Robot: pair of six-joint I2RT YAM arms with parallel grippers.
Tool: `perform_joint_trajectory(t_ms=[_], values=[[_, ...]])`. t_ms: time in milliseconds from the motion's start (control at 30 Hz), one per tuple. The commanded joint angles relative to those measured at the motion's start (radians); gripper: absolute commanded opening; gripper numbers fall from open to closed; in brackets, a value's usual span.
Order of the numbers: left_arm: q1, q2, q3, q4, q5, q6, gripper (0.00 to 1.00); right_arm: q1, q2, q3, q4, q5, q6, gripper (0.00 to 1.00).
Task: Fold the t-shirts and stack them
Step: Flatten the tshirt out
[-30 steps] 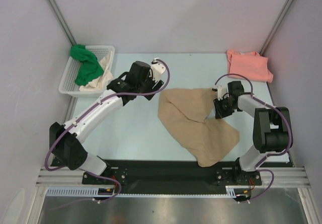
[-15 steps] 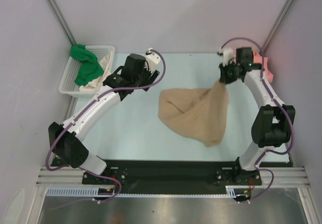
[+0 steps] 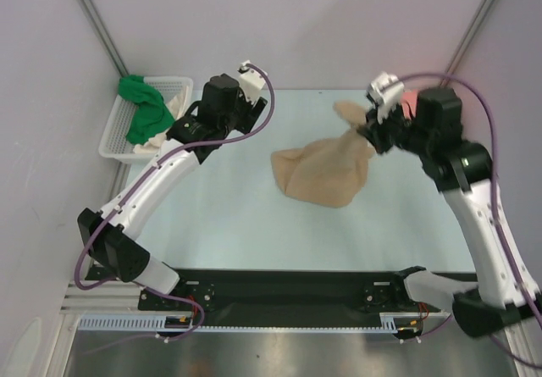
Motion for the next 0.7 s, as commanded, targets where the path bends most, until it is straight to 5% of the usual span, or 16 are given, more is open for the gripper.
perform_joint_trajectory(t_ms=[0, 67, 100, 200, 367, 600, 667], values=[[0.005, 0.015, 0.038, 0.028, -0.010, 0.020, 0.77, 0.021, -0.226, -0.207, -0.175, -0.047, 0.109, 0.00], [0.004, 0.030, 0.038, 0.031, -0.001, 0.028, 0.77, 0.024, -0.309, -0.287, -0.198, -0.084, 0.164, 0.06], [0.005, 0.039, 0.041, 0.031, -0.001, 0.033, 0.78, 0.024, -0.357, -0.315, -0.197, -0.092, 0.169, 0.35], [0.005, 0.079, 0.046, 0.046, 0.019, 0.036, 0.80, 0.021, -0.340, -0.375, -0.127, 0.001, 0.204, 0.70], [0.005, 0.244, 0.168, -0.013, 0.110, 0.011, 0.81, -0.045, -0.187, -0.383, 0.067, 0.039, 0.208, 0.71], [0.005, 0.763, 0.815, -0.355, 0.286, 0.044, 0.73, -0.194, 0.031, -0.487, 0.205, 0.042, 0.294, 0.64], [0.005, 0.857, 0.859, -0.353, 0.320, 0.042, 0.73, -0.239, 0.077, -0.521, 0.217, 0.017, 0.297, 0.62]])
